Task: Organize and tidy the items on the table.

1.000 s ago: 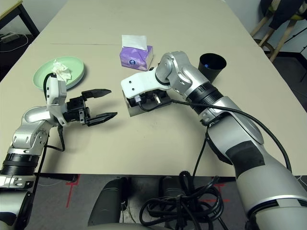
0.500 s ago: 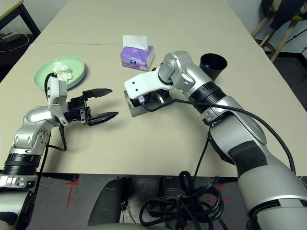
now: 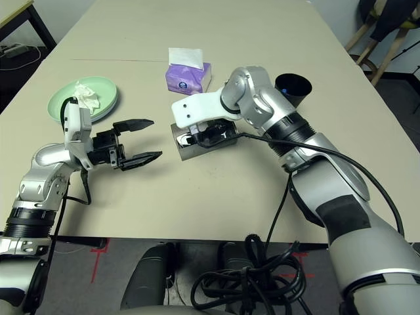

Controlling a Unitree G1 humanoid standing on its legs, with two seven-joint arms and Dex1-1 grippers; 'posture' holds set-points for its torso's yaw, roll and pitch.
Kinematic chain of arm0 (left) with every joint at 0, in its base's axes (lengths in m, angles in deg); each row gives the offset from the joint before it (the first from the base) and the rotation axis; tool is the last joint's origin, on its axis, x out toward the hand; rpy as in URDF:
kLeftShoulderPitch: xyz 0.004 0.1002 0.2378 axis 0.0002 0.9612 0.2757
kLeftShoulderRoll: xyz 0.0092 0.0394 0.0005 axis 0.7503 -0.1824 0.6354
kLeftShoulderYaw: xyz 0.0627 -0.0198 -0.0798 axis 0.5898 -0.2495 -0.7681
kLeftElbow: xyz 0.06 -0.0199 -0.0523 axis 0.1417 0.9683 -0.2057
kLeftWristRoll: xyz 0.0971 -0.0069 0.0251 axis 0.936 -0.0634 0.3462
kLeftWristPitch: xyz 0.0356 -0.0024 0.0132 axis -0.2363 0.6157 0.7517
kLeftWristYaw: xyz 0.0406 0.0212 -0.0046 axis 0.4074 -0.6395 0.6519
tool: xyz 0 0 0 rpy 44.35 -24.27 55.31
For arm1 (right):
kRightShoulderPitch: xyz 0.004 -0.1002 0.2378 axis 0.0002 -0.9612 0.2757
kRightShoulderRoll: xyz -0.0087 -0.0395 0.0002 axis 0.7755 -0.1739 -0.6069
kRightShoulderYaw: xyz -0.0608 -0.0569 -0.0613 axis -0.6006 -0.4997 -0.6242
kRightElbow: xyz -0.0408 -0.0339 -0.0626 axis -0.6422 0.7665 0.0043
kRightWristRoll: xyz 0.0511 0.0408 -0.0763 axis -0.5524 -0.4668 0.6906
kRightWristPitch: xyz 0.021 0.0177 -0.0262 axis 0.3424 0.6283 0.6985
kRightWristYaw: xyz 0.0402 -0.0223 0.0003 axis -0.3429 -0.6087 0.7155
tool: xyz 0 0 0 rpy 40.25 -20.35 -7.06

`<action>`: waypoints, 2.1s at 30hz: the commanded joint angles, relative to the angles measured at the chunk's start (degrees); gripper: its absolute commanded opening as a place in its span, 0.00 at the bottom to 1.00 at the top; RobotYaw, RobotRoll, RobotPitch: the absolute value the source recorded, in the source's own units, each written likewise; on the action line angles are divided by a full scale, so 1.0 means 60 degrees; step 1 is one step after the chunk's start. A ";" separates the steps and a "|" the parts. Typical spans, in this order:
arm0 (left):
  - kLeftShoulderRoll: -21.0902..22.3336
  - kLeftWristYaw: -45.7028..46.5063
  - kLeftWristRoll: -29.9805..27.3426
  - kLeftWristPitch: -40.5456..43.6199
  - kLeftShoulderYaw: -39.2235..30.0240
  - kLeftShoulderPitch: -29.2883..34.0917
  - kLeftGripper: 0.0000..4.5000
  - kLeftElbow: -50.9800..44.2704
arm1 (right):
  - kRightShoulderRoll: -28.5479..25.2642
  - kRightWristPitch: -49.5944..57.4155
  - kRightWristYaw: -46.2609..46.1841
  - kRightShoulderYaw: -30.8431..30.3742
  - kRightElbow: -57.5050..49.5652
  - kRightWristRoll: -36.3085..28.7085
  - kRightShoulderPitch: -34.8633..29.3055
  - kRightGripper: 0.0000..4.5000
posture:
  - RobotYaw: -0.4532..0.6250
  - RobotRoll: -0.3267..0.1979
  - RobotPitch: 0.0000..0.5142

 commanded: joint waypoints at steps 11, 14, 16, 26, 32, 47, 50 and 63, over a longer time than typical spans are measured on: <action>-0.0050 -0.0655 0.0500 -0.0898 0.0204 -0.0908 1.00 0.1808 | -0.0551 0.1227 -0.0855 0.2488 -0.1639 -0.2614 -0.2486 1.00 | 0.50 0.62 0.26; -0.0122 -0.0597 0.0616 -0.1074 0.0194 -0.0956 1.00 0.2057 | -0.0349 0.1140 -0.1716 0.3286 -0.1567 -0.3306 -0.3232 1.00 | 0.50 0.62 0.25; -0.0174 -0.0538 0.0650 -0.1140 0.0169 -0.0974 1.00 0.2148 | -0.0161 0.1275 -0.2158 0.3689 -0.1573 -0.3724 -0.3591 1.00 | 0.50 0.62 0.25; -0.0313 -0.0217 0.0710 -0.1519 0.0028 -0.0753 1.00 0.2368 | 0.0662 -0.0033 -0.3394 0.5296 -0.1703 -0.5945 -0.5769 1.00 | 0.51 0.62 0.23; -0.0306 -0.0063 0.0700 -0.1577 -0.0067 -0.0788 1.00 0.2560 | 0.0654 -0.1631 -0.3504 0.5846 -0.1496 -0.6659 -0.6846 1.00 | 0.52 0.62 0.23; -0.0894 0.0314 0.1258 -0.3234 -0.0093 -0.1726 0.64 0.5186 | 0.0273 -0.2132 -0.3605 0.6339 -0.1841 -0.7727 -0.7768 1.00 | 0.50 0.62 0.23; -0.0992 0.0220 0.1315 -0.3399 -0.0094 -0.1918 0.36 0.5534 | 0.0082 -0.2189 -0.3355 0.6216 -0.1881 -0.7697 -0.7913 1.00 | 0.49 0.62 0.23; -0.1467 0.1805 0.2030 -0.3471 -0.0100 -0.3233 0.00 0.7510 | 0.0213 -0.2302 -0.3232 0.6227 -0.1761 -0.8066 -0.8066 1.00 | 0.48 0.62 0.23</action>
